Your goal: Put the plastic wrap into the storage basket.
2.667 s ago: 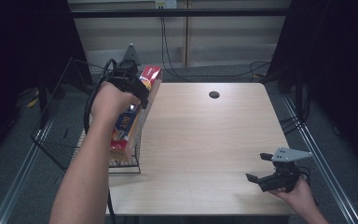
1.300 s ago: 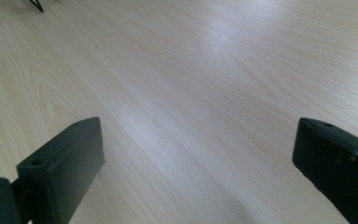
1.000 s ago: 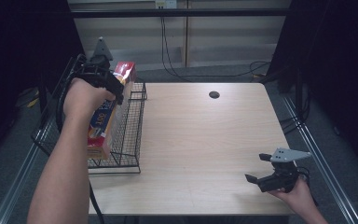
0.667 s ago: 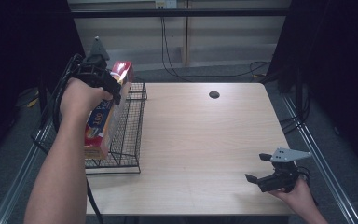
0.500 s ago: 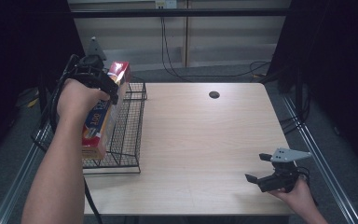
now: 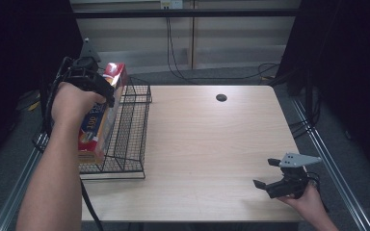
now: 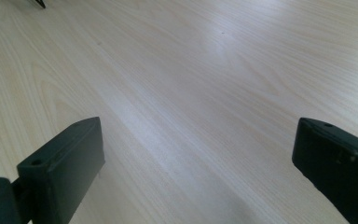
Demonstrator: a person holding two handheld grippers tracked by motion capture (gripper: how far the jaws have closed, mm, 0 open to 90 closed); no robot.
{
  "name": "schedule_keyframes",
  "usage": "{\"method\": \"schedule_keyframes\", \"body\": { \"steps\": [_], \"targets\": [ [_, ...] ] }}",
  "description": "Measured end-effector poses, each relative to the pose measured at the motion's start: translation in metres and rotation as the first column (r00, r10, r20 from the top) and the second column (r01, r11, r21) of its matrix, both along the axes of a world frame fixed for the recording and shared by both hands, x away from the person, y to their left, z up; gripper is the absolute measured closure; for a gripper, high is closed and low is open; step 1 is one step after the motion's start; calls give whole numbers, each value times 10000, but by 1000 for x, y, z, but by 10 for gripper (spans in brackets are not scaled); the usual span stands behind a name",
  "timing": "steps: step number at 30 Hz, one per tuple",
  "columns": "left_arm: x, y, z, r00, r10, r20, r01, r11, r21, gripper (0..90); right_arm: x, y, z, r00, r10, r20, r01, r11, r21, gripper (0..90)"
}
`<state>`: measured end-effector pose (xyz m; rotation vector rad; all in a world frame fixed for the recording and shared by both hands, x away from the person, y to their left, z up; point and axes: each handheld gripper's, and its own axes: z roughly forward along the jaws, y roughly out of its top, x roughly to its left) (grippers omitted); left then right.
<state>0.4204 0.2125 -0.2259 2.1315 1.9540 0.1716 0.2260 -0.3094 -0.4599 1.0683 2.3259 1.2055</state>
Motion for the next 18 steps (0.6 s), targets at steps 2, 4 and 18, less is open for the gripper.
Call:
{"method": "schedule_keyframes", "body": {
  "steps": [2,4,18],
  "targets": [
    [-1,4,1,9999,68,102,-69,9999,137,452,0,0,0,10000,-24,33,24,10000,-5,20],
    [-1,7,3,9998,127,121,-128,9999,91,451,0,0,0,10000,-13,8,13,10000,7,20],
    [-2,27,1,9990,410,172,-414,9989,215,450,0,1,-1,10000,-15,-39,15,10000,17,20]
  ]
}}
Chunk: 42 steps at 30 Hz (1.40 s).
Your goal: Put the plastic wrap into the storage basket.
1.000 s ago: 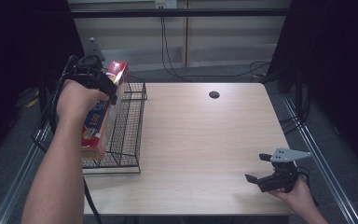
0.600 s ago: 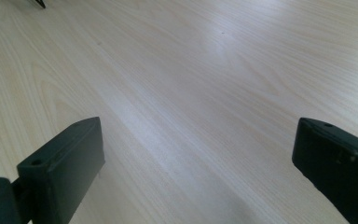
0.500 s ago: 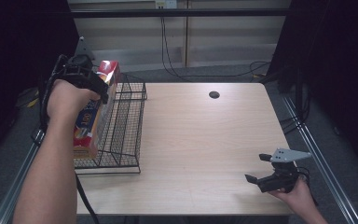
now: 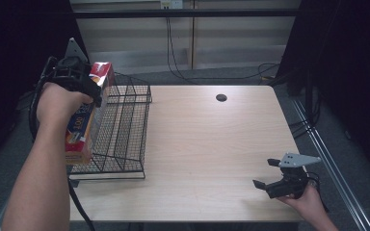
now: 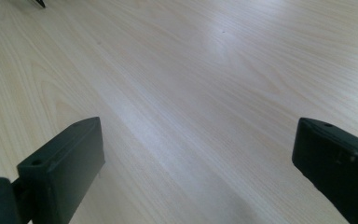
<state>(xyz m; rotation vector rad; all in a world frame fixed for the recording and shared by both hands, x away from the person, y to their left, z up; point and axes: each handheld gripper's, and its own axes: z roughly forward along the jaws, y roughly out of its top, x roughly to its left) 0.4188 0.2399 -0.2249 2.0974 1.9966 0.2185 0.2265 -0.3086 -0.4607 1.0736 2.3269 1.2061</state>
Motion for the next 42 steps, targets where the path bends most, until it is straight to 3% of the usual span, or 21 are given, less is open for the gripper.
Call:
{"method": "schedule_keyframes", "body": {
  "steps": [15,21,22,23,26,42],
  "targets": [
    [0,11,-14,9997,224,-56,-224,9997,127,449,0,0,-1,10000,30,-16,-30,10000,42,20],
    [-1,14,-20,9992,364,-193,-361,9992,142,448,0,0,-1,10000,61,-79,-61,10000,26,20],
    [0,16,-20,9995,202,-227,-196,9994,268,448,0,0,-1,10000,61,-79,-61,10000,26,20],
    [-1,17,-23,9985,474,-286,-472,9988,101,448,0,0,-1,10000,65,-54,-65,10000,32,20],
    [-1,18,-26,9979,510,-387,-503,9986,182,448,0,0,-1,10000,25,-33,-25,10000,64,20],
    [0,27,-38,9965,524,-654,-508,9984,262,444,0,1,-1,10000,33,-78,-33,10000,12,20]
  ]
}}
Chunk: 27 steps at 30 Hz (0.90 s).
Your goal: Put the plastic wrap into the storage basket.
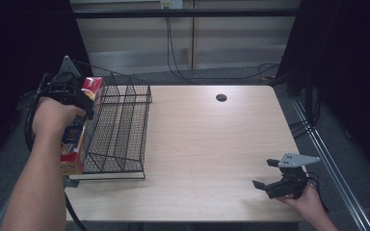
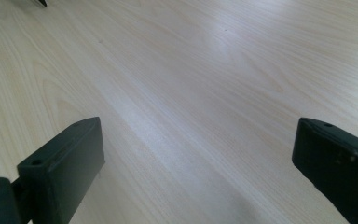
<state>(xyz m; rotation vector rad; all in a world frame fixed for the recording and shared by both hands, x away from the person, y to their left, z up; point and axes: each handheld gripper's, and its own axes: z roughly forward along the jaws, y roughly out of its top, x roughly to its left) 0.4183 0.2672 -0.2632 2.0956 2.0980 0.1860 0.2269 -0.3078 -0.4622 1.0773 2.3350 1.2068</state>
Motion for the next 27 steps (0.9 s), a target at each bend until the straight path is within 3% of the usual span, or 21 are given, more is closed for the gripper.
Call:
{"method": "schedule_keyframes", "body": {
  "steps": [18,25,27],
  "targets": [
    [1,3,-5,9997,246,-6,-246,9997,-71,422,0,0,0,10000,26,19,-26,10000,-39,22],
    [5,7,-19,9970,106,-765,-102,9999,59,421,-1,0,0,10000,13,42,-13,10000,-33,24],
    [6,6,-21,9969,167,-766,-156,9998,140,413,-1,0,0,10000,45,17,-45,10000,-22,24]
  ]
}}
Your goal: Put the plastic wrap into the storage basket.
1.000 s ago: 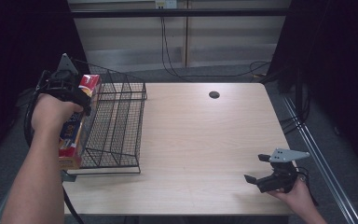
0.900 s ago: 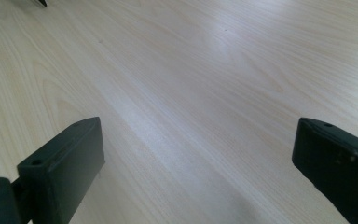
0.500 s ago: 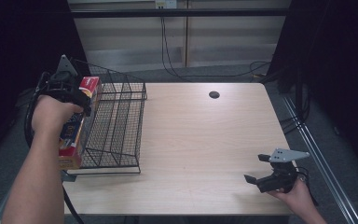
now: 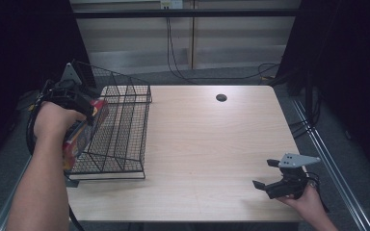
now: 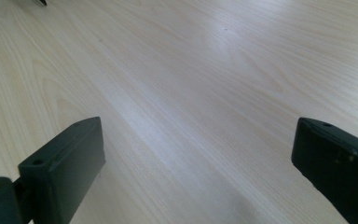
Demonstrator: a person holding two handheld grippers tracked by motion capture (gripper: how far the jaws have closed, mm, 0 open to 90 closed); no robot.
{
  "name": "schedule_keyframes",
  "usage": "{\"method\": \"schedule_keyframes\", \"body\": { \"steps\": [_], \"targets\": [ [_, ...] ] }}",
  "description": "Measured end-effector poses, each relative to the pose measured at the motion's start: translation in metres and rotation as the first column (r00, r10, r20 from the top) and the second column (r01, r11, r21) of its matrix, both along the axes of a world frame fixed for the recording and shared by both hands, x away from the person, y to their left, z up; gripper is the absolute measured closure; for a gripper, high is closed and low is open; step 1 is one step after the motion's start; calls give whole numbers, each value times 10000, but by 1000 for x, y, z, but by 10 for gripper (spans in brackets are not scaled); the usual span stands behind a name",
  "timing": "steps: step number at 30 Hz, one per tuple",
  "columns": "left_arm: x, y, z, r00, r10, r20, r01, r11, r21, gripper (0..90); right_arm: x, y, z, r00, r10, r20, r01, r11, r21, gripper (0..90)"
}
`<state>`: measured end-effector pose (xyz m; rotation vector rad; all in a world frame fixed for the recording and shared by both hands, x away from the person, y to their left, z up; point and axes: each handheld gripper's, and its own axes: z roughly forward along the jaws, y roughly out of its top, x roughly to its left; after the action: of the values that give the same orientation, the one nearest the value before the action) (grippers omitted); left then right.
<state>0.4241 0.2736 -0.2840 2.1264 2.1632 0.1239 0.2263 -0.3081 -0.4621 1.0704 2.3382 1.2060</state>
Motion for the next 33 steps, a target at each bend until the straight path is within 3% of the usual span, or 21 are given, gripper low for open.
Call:
{"method": "schedule_keyframes", "body": {
  "steps": [2,3,5,8,12,17,22,33],
  "targets": [
    [1,1,4,9998,58,193,-54,9998,-203,407,0,0,0,10000,-35,29,35,10000,-7,24],
    [1,0,11,9970,27,778,-8,9997,-247,377,0,0,0,10000,-30,5,30,10000,-20,24],
    [1,-2,20,9916,131,1288,-95,9995,-288,356,1,0,0,10000,-21,0,21,10000,-14,24],
    [0,-7,24,9942,-43,1075,79,9994,-334,354,0,0,0,10000,5,6,-5,10000,-12,24],
    [-2,-12,24,9933,14,1153,49,9985,-541,347,-1,0,0,10000,16,3,-16,10000,-30,24],
    [-4,-17,29,9876,-189,1556,330,9955,-889,321,-2,0,1,10000,-3,49,3,10000,10,24],
    [-6,-27,36,9762,-521,2104,780,9901,-1168,264,-1,0,1,10000,-13,-7,13,10000,29,24],
    [-4,-61,40,9613,-1158,2502,1608,9727,-1674,220,-1,-1,2,10000,-45,87,45,10000,48,24]
  ]
}}
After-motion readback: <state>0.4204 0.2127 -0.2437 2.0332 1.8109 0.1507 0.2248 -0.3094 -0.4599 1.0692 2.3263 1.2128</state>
